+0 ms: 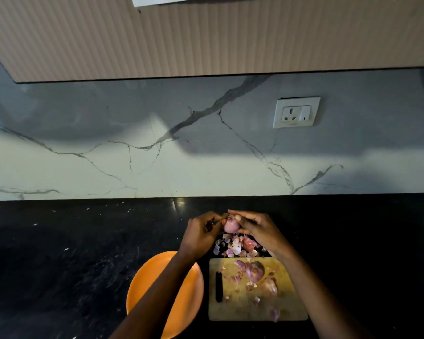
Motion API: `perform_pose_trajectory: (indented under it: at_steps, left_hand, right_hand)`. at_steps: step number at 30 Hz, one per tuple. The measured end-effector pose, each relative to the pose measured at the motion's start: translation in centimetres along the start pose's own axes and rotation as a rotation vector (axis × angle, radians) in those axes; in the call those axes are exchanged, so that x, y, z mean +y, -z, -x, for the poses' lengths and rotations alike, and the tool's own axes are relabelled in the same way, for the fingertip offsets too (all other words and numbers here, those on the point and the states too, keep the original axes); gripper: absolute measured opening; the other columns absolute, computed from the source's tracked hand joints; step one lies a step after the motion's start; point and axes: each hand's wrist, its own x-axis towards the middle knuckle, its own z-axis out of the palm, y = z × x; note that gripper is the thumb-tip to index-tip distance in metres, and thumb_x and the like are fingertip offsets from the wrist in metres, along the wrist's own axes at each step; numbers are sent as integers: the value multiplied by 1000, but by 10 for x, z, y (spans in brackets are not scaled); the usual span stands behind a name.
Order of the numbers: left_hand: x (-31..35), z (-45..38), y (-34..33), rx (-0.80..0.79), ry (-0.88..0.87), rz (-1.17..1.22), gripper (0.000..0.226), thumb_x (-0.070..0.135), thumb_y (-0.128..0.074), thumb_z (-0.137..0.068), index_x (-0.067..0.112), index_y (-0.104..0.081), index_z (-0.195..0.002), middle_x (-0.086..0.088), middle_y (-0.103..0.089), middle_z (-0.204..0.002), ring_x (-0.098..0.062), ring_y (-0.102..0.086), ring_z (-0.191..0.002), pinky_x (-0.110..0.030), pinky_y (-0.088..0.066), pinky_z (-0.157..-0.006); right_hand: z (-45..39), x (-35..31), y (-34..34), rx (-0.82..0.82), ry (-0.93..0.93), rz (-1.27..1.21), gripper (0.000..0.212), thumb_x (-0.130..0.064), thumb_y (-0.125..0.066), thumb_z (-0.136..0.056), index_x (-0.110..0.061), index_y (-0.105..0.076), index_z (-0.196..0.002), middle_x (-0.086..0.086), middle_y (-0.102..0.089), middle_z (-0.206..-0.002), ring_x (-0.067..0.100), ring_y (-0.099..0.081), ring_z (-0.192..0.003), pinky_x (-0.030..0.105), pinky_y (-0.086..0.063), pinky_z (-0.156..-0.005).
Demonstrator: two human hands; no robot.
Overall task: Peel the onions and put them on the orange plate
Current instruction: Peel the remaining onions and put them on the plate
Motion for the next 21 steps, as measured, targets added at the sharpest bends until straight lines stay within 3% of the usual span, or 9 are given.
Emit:
perform_pose_trajectory:
  at_steps: [3,7,11,14,21]
  left_hand:
    - [-3,1,-1,15,-15,29,16,15,-68,-95,25,-74,-105,13,-75,-93,-4,-72,-87,-31,-59,-75]
    - [-2,3,-3,-6,-26,28,21,15,-66,-96,28,-71,-111,14,-74,-99,-2,-71,-93,-29,-60,-79]
    - [1,2,-5,-2,-23,28,15,21,-70,-93,22,-73,-108,13,-74,-94,0,-70,-87,-22,-57,-75]
    - [-1,3,-7,7,-15,13,13,21,-70,-93,18,-75,-105,12,-73,-91,-1,-70,-85,-28,-59,-73]
    - [-1,7,-17,56,11,112,18,19,-63,-98,15,-72,-114,8,-75,-102,-4,-71,-96,-26,-58,-81]
  right_hand:
    - [2,-1,0,6,3,-12,29,-14,-59,-100,-18,-68,-126,-2,-72,-121,11,-68,-112,28,-58,-89]
    - [4,2,1,16,-3,-29,29,-15,-59,-99,-18,-67,-127,-2,-72,-121,12,-68,-114,30,-58,-92]
    - [5,2,1,25,1,-62,30,-12,-58,-100,-14,-66,-128,0,-73,-117,13,-69,-112,28,-58,-89]
    - [6,2,1,28,6,-58,30,-10,-57,-100,-10,-65,-129,1,-72,-118,13,-69,-112,26,-58,-88]
    - [9,3,-1,74,8,-86,27,-13,-58,-100,-17,-67,-125,-2,-71,-121,12,-68,-114,27,-58,-91]
